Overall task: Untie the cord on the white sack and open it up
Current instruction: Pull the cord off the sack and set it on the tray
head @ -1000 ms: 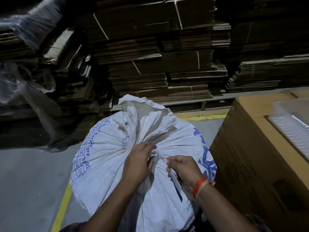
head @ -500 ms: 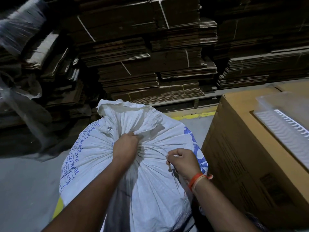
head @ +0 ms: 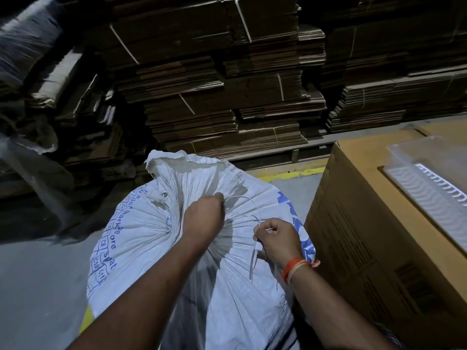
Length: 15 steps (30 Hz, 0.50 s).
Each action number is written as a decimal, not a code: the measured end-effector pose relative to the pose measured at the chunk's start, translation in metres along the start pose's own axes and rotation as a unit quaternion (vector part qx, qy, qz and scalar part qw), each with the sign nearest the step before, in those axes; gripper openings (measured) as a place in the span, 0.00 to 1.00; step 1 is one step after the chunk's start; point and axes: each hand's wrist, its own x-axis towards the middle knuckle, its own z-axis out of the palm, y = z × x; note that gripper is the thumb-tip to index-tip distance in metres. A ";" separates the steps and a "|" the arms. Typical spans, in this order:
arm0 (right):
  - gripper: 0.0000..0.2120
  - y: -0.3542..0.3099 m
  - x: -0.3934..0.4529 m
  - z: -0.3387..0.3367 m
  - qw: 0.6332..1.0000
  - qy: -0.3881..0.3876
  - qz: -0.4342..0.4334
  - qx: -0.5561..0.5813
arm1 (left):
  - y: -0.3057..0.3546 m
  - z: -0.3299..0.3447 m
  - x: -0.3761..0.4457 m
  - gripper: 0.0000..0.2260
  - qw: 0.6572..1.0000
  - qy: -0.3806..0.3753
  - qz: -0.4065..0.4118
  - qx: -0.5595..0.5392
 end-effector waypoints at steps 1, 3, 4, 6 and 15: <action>0.08 0.001 0.000 0.000 1.000 0.001 0.009 0.015 | 0.000 0.000 0.000 0.06 1.000 -0.004 -0.010 -0.011; 0.09 0.000 0.000 0.001 0.999 0.002 0.033 0.039 | 0.000 0.000 -0.002 0.04 0.999 -0.011 -0.022 -0.023; 0.08 0.000 -0.001 0.001 0.998 0.000 0.046 0.047 | -0.001 0.001 -0.003 0.05 0.999 -0.016 -0.021 -0.024; 0.04 -0.003 -0.003 0.000 0.995 -0.004 0.067 0.067 | -0.005 0.006 -0.005 0.06 0.999 -0.040 -0.008 -0.015; 0.04 0.006 0.012 -0.008 0.999 0.045 0.019 0.012 | -0.027 0.003 -0.005 0.10 0.985 -0.145 0.070 0.064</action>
